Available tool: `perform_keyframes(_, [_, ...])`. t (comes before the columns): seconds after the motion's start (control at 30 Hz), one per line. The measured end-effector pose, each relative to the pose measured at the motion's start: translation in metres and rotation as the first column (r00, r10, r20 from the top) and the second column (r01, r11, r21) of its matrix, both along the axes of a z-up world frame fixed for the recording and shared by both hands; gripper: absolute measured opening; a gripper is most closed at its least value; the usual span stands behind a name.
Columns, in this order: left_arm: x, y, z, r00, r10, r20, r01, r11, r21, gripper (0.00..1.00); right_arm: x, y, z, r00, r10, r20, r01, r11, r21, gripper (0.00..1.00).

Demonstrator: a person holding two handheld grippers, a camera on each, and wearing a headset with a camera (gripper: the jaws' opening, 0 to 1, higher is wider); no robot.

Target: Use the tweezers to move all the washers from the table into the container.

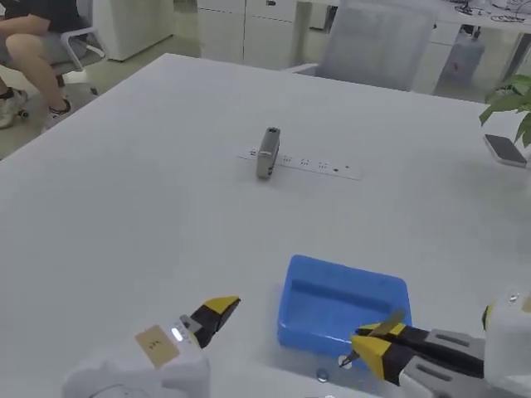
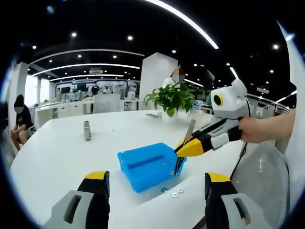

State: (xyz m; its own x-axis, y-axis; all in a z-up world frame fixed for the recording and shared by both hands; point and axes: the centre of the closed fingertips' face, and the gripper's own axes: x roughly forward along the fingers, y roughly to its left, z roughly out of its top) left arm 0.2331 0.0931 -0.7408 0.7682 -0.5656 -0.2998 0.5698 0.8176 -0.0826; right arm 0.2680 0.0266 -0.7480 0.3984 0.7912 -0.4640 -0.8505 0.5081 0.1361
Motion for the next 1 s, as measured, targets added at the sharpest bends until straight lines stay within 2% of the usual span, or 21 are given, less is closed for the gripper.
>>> perform_keyframes(0.13, [0.0, 0.0, 0.0, 1.0, 0.001, -0.001, -0.001, 1.0, -0.003, 0.83, 0.01, -0.002, 0.011, 1.0, -0.014, 0.024, 0.014, 1.0, 0.005, 0.03])
perform_keyframes(0.2, [0.0, 0.001, 0.0, 1.0, 0.002, -0.002, -0.002, 1.0, -0.004, 0.83, 0.018, -0.004, 0.016, 0.999, -0.039, 0.024, 0.039, 0.999, 0.027, 0.03])
perform_keyframes(0.3, [0.0, 0.001, -0.001, 1.0, 0.003, -0.005, -0.003, 1.0, -0.008, 0.83, 0.033, -0.011, 0.019, 0.996, -0.095, 0.002, 0.094, 0.994, 0.056, 0.03])
perform_keyframes(0.37, [0.0, 0.001, -0.001, 1.0, 0.002, -0.009, -0.002, 1.0, -0.014, 0.83, 0.051, -0.02, 0.017, 0.986, -0.163, -0.028, 0.165, 0.983, 0.083, 0.03])
perform_keyframes(0.5, [0.0, 0.001, -0.002, 1.0, 0.001, -0.015, -0.001, 1.0, -0.018, 0.83, 0.072, -0.033, 0.006, 0.965, -0.248, -0.083, 0.255, 0.963, 0.086, 0.03])
perform_keyframes(0.57, [-0.001, 0.001, -0.003, 1.0, 0.001, -0.019, -0.002, 1.0, -0.013, 0.83, 0.081, -0.037, 0.0, 0.958, -0.27, -0.094, 0.277, 0.957, 0.08, 0.03])
perform_keyframes(0.7, [-0.001, 0.003, -0.005, 1.0, 0.009, -0.023, -0.009, 1.0, 0.002, 0.83, 0.087, -0.037, -0.016, 0.957, -0.275, -0.096, 0.279, 0.96, 0.033, 0.03])
perform_keyframes(0.83, [0.001, 0.005, -0.005, 1.0, 0.024, -0.018, -0.023, 1.0, 0.011, 0.83, 0.09, -0.035, -0.029, 0.955, -0.274, -0.113, 0.277, 0.961, 0.015, 0.03])
perform_keyframes(1.0, [0.001, 0.006, -0.005, 1.0, 0.023, -0.011, -0.023, 1.0, 0.014, 0.83, 0.091, -0.035, -0.044, 0.961, -0.259, -0.095, 0.256, 0.966, -0.04, 0.03])
